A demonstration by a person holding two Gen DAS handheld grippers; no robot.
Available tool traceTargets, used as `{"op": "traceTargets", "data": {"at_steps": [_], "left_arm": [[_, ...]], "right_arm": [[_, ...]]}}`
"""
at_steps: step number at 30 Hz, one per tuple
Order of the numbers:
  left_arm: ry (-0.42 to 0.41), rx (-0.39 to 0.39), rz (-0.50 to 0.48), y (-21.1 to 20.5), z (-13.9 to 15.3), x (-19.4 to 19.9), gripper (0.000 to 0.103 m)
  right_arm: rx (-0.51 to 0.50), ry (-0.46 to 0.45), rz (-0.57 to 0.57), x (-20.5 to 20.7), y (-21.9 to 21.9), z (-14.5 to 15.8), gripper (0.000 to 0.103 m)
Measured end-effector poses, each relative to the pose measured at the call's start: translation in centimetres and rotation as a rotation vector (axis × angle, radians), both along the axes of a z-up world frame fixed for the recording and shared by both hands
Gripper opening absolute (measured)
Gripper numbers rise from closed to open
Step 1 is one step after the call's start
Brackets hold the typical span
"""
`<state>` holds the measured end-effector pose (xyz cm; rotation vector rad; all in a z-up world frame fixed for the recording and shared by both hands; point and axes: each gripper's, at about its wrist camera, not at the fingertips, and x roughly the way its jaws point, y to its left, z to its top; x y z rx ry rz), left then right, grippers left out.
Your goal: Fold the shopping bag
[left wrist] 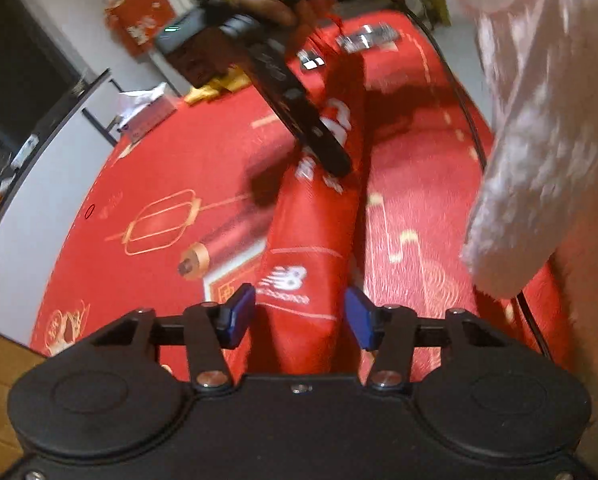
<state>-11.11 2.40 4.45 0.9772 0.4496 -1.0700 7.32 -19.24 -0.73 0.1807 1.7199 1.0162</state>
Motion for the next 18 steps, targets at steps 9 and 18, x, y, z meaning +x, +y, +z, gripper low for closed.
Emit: {"op": "traceTargets", "data": {"at_steps": [9, 18], "left_arm": [[0.048, 0.025, -0.018, -0.7, -1.2, 1.1, 0.046], [0.282, -0.060, 0.091, 0.2, -1.1, 4.4, 0.040]], "right_arm": [[0.012, 0.086, -0.067, 0.8, -0.8, -0.9, 0.018], [0.048, -0.076, -0.115, -0.4, -1.4, 0.8, 0.035]]}}
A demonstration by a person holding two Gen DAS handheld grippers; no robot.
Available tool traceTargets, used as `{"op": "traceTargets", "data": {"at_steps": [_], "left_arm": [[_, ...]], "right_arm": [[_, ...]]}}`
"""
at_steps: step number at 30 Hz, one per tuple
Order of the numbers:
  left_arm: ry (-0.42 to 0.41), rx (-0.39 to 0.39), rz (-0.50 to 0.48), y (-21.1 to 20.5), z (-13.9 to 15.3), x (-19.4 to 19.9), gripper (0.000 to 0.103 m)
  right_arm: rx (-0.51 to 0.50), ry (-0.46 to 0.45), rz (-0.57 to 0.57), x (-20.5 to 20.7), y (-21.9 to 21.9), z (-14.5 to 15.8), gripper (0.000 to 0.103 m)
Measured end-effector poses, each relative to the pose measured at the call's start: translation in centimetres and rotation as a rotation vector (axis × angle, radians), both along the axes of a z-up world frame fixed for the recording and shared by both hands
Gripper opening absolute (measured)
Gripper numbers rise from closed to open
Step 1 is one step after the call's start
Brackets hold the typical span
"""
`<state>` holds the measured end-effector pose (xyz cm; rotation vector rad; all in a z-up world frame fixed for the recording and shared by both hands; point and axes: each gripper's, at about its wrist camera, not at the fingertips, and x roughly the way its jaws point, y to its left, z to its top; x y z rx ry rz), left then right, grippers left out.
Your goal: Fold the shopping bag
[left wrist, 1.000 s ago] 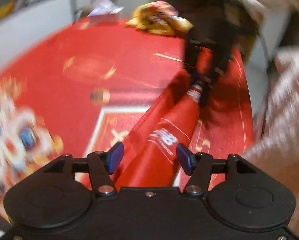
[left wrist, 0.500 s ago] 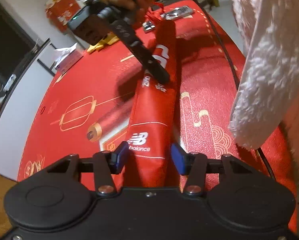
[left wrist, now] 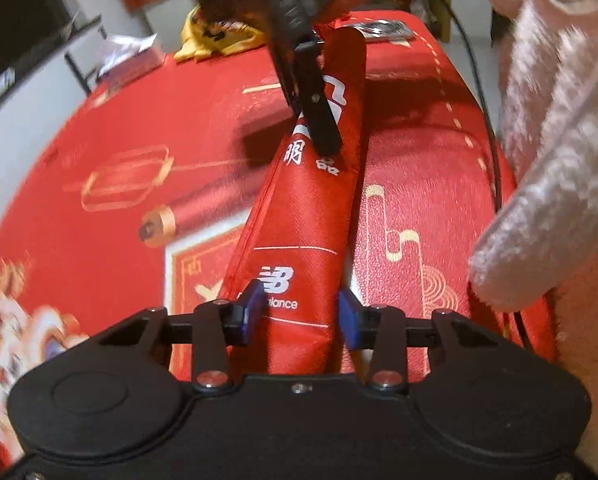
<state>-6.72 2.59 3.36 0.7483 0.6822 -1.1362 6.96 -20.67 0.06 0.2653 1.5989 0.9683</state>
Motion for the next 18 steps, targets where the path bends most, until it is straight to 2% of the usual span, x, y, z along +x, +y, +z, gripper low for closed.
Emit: {"op": "traceTargets", "data": {"at_steps": [3, 5, 7, 10, 14, 16, 18], "left_arm": [[0.052, -0.024, 0.021, 0.4, 0.2, 0.6, 0.040], [0.087, -0.038, 0.035, 0.5, 0.3, 1.0, 0.040], [0.120, -0.053, 0.048, 0.7, 0.3, 1.5, 0.040], [0.177, -0.076, 0.072, 0.9, 0.4, 2.3, 0.040], [0.221, -0.092, 0.087, 0.9, 0.4, 2.9, 0.040], [0.240, -0.097, 0.097, 1.0, 0.4, 3.2, 0.040], [0.257, -0.104, 0.108, 1.0, 0.4, 3.4, 0.040]], "right_arm": [[-0.002, -0.150, -0.035, -0.8, -0.6, 2.5, 0.039], [-0.059, -0.326, -0.010, -2.2, -0.7, 4.9, 0.048], [-0.111, -0.508, 0.060, -4.1, -0.7, 6.9, 0.053], [-0.210, -0.809, 0.267, -8.5, 1.1, 8.8, 0.055], [-0.254, -1.058, 0.505, -13.5, 3.4, 8.3, 0.055], [-0.278, -1.134, 0.603, -15.2, 4.6, 7.3, 0.055], [-0.306, -1.176, 0.639, -16.1, 5.4, 6.1, 0.055]]}}
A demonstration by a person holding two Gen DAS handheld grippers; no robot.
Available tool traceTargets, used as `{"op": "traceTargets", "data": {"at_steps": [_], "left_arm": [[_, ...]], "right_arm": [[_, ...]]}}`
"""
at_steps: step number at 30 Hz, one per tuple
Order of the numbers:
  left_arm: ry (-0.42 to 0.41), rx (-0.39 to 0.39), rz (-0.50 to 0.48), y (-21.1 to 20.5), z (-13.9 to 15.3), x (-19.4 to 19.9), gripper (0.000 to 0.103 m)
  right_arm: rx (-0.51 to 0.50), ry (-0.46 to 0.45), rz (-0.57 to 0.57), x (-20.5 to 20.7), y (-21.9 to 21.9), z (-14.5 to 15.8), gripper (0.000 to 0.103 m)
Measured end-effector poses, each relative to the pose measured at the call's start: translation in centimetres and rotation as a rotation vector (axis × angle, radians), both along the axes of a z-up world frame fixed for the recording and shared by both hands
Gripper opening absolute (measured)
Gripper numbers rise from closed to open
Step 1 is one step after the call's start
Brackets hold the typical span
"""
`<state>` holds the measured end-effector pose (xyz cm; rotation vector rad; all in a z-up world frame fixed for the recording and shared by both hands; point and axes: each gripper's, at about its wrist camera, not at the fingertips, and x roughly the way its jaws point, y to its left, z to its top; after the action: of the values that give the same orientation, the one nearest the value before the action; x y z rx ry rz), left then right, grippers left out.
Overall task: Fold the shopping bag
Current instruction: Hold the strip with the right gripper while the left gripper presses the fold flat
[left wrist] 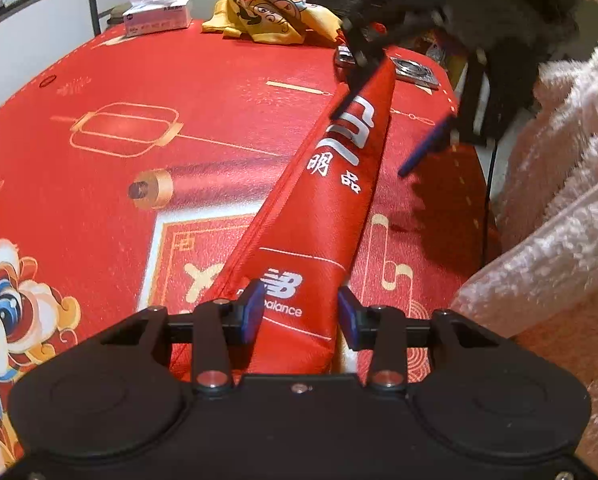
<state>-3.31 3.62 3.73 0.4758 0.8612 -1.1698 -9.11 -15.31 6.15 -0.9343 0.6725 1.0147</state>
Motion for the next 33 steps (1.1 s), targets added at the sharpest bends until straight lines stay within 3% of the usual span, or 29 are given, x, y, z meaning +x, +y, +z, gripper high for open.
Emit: {"op": "traceTargets", "data": {"at_steps": [4, 8, 19, 25, 30, 33], "left_arm": [[0.024, -0.015, 0.018, 0.2, 0.0, 0.2, 0.040], [0.032, -0.021, 0.021, 0.3, 0.0, 0.3, 0.040], [0.054, -0.035, 0.053, 0.4, -0.1, 0.5, 0.040], [0.060, -0.038, 0.049, 0.5, -0.2, 0.7, 0.040], [0.063, -0.038, 0.050, 0.5, -0.2, 0.7, 0.040], [0.064, -0.038, 0.051, 0.4, -0.2, 0.8, 0.041]], "right_arm": [[-0.082, -0.161, 0.097, -1.5, 1.3, -2.4, 0.055], [-0.145, -0.256, 0.171, -1.7, 2.0, -3.9, 0.053], [-0.236, -0.405, 0.286, -3.2, 2.4, -5.0, 0.053], [-0.295, -0.451, 0.317, -3.9, 1.0, -5.5, 0.053], [-0.276, -0.401, 0.280, -3.3, 0.2, -5.5, 0.051], [-0.264, -0.364, 0.270, -3.2, 0.1, -5.2, 0.045]]}}
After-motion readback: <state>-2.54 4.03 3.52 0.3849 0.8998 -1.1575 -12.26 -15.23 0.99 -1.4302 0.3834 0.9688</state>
